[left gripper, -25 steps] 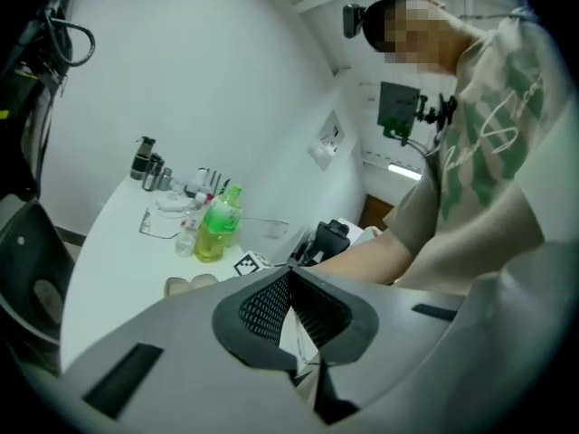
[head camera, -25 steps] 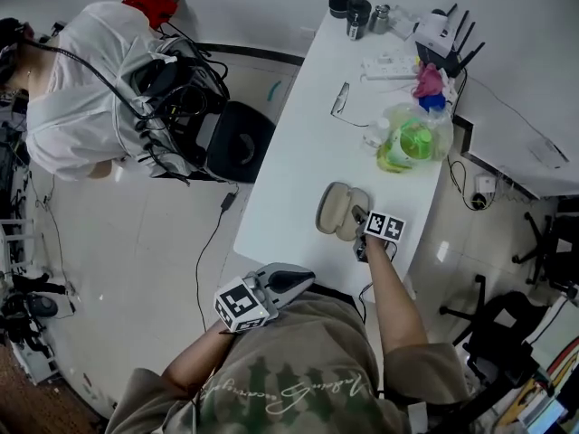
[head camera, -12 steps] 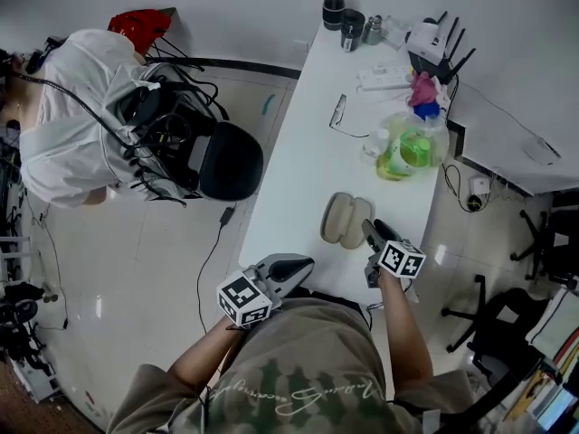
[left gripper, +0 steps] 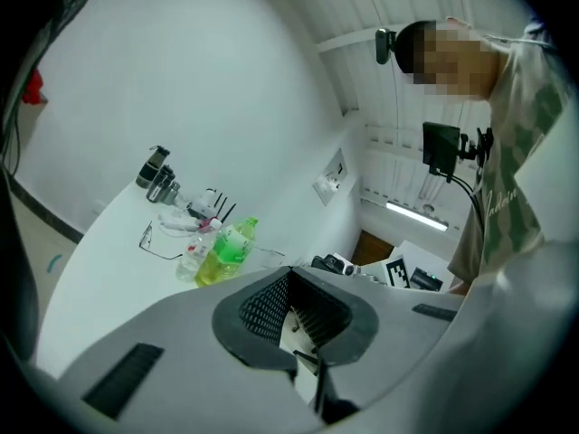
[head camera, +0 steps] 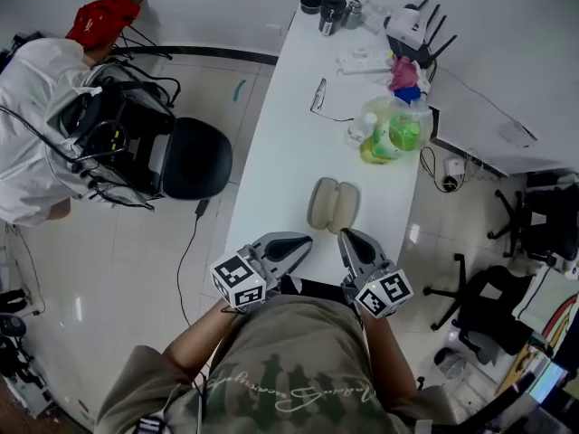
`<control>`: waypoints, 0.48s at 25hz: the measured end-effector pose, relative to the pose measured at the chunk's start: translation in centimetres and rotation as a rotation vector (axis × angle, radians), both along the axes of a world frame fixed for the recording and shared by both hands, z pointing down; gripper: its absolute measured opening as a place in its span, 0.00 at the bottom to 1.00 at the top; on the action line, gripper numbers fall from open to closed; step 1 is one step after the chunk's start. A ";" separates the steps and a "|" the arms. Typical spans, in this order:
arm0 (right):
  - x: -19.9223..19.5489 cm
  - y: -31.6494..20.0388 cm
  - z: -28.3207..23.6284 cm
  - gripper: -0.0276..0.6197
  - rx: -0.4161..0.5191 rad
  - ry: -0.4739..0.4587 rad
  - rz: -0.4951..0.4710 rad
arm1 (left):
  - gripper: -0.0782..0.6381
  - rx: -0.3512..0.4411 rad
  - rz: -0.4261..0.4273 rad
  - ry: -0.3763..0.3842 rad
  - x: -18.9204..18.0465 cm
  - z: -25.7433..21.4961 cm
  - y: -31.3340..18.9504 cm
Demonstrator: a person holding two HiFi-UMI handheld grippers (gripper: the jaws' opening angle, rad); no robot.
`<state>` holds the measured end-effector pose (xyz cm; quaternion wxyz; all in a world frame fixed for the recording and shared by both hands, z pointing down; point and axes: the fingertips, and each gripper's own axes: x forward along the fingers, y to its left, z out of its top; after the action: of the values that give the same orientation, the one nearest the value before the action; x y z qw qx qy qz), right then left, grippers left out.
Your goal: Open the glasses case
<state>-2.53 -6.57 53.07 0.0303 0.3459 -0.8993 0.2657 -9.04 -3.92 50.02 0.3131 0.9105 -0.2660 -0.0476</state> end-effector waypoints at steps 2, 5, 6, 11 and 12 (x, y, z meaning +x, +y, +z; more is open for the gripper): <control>-0.3 0.7 -0.9 0.06 0.027 0.005 -0.006 | 0.12 -0.010 0.023 0.011 0.7 0.4 0.6; -1.4 2.0 -1.4 0.06 0.043 -0.015 -0.022 | 0.12 0.025 0.062 -0.033 0.8 0.4 2.5; -1.7 2.6 -1.2 0.06 0.047 -0.018 -0.033 | 0.12 0.038 0.060 -0.046 0.6 0.4 3.2; -1.2 5.0 -1.0 0.06 0.090 0.014 -0.070 | 0.12 0.047 -0.036 -0.083 -1.2 -0.2 5.9; -1.0 5.7 -1.2 0.06 0.106 0.024 -0.080 | 0.12 0.055 -0.042 -0.097 -1.1 -0.3 6.7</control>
<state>-3.53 -0.92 51.88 0.0332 0.3140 -0.9248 0.2123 -10.11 2.78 49.72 0.2736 0.9141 -0.2987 -0.0173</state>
